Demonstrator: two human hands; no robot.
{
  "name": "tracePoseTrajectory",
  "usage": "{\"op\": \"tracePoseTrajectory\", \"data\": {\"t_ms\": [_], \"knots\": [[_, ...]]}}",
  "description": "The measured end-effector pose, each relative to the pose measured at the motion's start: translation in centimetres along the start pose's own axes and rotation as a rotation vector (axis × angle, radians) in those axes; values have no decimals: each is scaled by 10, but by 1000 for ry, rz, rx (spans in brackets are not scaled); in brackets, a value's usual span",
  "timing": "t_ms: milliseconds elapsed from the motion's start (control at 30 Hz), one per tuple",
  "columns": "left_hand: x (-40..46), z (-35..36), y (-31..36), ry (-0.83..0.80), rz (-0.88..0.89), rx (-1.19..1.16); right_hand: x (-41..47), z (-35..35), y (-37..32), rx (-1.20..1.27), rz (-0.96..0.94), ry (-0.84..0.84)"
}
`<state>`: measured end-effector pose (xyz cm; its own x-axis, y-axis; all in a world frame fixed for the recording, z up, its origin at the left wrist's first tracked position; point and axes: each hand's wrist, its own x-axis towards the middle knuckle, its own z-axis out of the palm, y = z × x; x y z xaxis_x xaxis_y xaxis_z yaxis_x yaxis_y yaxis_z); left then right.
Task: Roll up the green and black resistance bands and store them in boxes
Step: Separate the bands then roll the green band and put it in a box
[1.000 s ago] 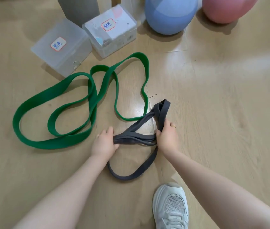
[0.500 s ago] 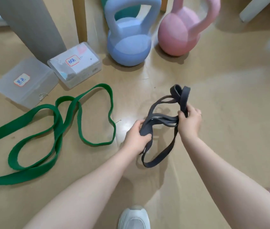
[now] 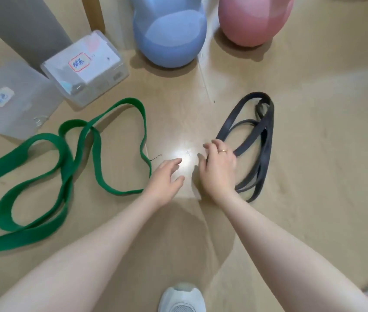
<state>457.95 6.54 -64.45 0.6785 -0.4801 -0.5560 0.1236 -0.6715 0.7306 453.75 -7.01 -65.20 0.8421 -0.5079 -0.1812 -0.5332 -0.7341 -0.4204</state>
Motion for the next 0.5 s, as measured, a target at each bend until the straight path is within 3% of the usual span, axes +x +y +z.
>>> {"op": "tracePoseTrajectory", "data": {"t_ms": [100,200,367,500], "knots": [[-24,-42,-31,246,34,96,-11,28,-54,138,-237,-316],[-47,-89,-75,423,-42,268,-16,55,-105,2,-424,-585],[-77,-142,-135,437,-409,315,-31,89,-148,-190,-392,-663],[-81,-142,-166,381,-415,297,-43,96,-153,-338,-460,-662]]}}
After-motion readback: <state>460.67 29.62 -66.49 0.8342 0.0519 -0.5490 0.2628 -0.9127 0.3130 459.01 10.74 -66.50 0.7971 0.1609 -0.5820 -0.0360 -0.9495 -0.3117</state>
